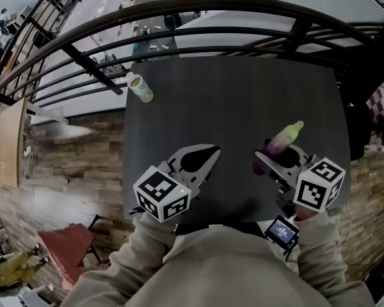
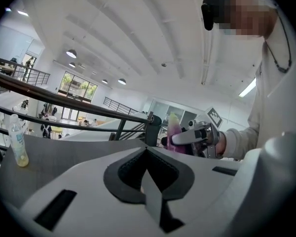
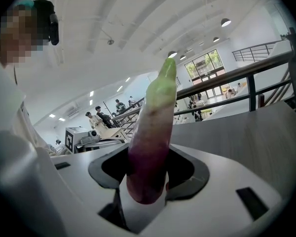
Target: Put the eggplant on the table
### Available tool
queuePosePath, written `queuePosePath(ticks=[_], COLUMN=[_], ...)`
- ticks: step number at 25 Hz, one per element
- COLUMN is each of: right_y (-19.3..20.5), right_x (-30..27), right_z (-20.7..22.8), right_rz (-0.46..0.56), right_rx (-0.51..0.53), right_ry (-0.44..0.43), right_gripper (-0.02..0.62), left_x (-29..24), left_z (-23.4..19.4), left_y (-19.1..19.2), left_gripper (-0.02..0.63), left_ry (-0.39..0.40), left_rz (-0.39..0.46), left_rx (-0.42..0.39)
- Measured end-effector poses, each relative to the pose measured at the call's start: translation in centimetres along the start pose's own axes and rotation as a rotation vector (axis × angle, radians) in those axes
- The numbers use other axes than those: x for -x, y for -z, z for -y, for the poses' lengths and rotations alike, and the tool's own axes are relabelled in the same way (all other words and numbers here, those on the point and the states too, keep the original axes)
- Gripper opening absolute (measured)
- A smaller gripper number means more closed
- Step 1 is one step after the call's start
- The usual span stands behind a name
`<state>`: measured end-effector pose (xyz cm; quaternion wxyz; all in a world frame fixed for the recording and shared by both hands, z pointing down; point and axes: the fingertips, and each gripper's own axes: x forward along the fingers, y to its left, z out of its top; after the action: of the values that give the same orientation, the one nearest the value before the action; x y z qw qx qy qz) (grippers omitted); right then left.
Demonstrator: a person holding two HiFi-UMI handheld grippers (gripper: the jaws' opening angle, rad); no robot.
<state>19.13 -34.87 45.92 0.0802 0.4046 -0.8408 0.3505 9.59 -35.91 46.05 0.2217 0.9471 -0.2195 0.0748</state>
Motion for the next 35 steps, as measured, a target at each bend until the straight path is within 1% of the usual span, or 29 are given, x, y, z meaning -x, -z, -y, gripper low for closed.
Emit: queuePosePath(ticks=[4, 8, 12, 14, 19, 23, 30, 35], right_y=[1.7, 3.1, 4.3, 5.0, 6.9, 8.8, 12.3, 15.2], right_x=[-0.6, -0.6, 0.0, 0.2, 0.0, -1.2, -2.8, -3.9], right_z=[0.3, 0.7, 1.3, 2.0, 3.2, 3.7, 5.3, 6.2], right_rz=[-0.039, -0.060, -0.078, -0.093, -0.135, -0.185, -0.269, -0.323], right_rx=[-0.020, -0.039, -0.100, -0.115, -0.129, -0.146, -0.177, -0.216], right_ry=[0.004, 0.008, -0.018, -0.010, -0.002, -0.006, -0.003, 0.000], right_gripper=[0.219, 0.219, 0.219, 0.219, 0.219, 0.219, 0.219, 0.219], left_x=[-0.8, -1.5, -1.8, -1.9, -2.3, -2.0, -0.8, -0.3], left_z=[0.4, 0.9, 1.0, 0.8, 0.3, 0.2, -0.1, -0.8], left_y=[2.1, 3.7, 5.3, 6.0, 7.5, 8.6, 12.3, 14.4], left_gripper=[0.002, 0.002, 0.002, 0.002, 0.002, 0.002, 0.002, 0.002], left_ry=[0.012, 0.027, 0.031, 0.029, 0.015, 0.007, -0.026, -0.040], left_rz=[-0.043, -0.057, -0.086, -0.099, -0.122, -0.140, -0.177, -0.179], left_rx=[0.001, 0.021, 0.034, 0.040, 0.061, 0.072, 0.126, 0.165])
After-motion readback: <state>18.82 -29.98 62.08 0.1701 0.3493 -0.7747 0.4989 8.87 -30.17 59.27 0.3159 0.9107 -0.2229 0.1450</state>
